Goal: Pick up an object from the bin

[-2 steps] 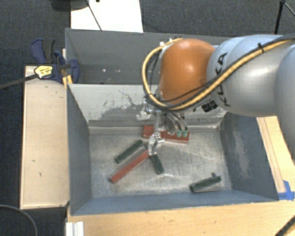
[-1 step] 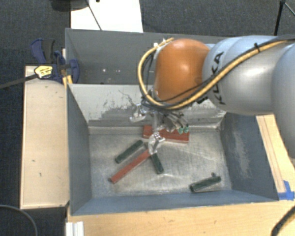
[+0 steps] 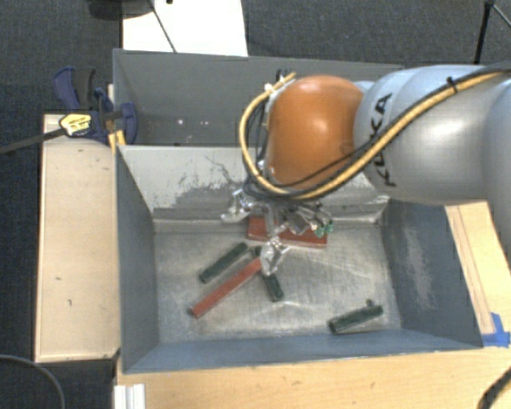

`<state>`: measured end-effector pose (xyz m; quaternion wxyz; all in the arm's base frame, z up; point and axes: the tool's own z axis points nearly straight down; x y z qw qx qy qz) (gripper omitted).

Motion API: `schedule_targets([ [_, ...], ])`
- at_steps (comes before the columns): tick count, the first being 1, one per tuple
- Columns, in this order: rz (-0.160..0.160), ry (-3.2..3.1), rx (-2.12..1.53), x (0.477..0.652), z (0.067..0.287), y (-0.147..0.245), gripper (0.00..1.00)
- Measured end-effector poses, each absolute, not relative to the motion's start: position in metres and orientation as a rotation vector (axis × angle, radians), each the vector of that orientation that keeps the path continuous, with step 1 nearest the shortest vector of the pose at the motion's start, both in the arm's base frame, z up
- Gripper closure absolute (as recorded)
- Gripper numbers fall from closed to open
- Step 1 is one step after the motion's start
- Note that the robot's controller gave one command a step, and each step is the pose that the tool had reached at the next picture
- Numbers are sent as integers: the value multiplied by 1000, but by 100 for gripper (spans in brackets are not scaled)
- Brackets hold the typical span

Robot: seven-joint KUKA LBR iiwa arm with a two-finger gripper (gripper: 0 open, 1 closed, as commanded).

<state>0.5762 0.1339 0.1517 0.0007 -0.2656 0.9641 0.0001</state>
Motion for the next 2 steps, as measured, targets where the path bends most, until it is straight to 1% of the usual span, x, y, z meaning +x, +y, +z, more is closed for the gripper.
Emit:
schedule_targets([
  [1, 0, 2975, -989, 580, 97, 136, 0],
  [2, -1, 2817, -1368, 579, 75, 144, 100],
])
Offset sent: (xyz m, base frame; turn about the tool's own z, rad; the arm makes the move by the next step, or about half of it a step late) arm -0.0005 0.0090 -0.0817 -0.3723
